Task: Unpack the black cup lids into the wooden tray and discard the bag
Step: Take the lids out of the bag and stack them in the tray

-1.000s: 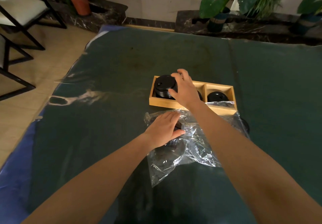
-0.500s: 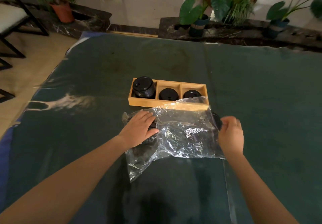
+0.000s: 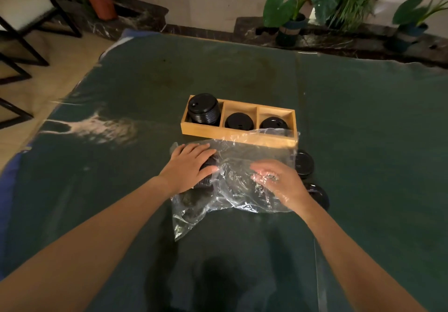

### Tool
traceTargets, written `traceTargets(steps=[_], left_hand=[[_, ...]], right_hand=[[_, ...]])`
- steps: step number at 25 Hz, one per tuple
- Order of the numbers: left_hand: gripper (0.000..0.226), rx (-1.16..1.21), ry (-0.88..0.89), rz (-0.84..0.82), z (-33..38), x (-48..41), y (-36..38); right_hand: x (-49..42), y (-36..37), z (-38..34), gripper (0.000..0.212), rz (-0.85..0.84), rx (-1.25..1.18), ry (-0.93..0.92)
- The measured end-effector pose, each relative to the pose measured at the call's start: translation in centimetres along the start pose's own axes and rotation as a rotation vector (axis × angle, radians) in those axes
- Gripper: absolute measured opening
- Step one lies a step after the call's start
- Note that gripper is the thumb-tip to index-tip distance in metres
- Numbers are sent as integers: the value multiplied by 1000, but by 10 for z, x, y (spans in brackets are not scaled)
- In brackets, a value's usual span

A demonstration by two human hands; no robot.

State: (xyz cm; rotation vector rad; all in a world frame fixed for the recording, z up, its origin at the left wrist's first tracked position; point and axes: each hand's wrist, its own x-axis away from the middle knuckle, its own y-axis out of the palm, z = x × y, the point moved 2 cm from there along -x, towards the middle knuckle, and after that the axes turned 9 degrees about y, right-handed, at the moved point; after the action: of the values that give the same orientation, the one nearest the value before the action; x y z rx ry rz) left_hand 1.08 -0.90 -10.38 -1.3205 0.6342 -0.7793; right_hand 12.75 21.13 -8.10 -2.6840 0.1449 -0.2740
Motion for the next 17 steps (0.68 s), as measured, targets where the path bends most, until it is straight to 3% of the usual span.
traceTargets(steps=[1, 3, 5, 7, 10, 17], left_hand=[[55, 13, -2, 6, -1, -2, 0], [55, 22, -15, 27, -1, -6, 0], [55, 11, -30, 43, 0, -6, 0], [55, 4, -33, 55, 0, -5, 2], [57, 39, -58, 57, -3, -3, 5], [50, 194, -52, 209, -10, 2, 2]], right_hand=[[-11, 10, -3, 38, -108, 0, 12], [-31, 34, -3, 67, -247, 252, -12], [-48, 57, -3, 92, -288, 446, -61], [-61, 72, -1, 108, -282, 447, -74], [-69, 87, -2, 116, -257, 343, -79], [-82, 108, -9, 110, -204, 251, -143]])
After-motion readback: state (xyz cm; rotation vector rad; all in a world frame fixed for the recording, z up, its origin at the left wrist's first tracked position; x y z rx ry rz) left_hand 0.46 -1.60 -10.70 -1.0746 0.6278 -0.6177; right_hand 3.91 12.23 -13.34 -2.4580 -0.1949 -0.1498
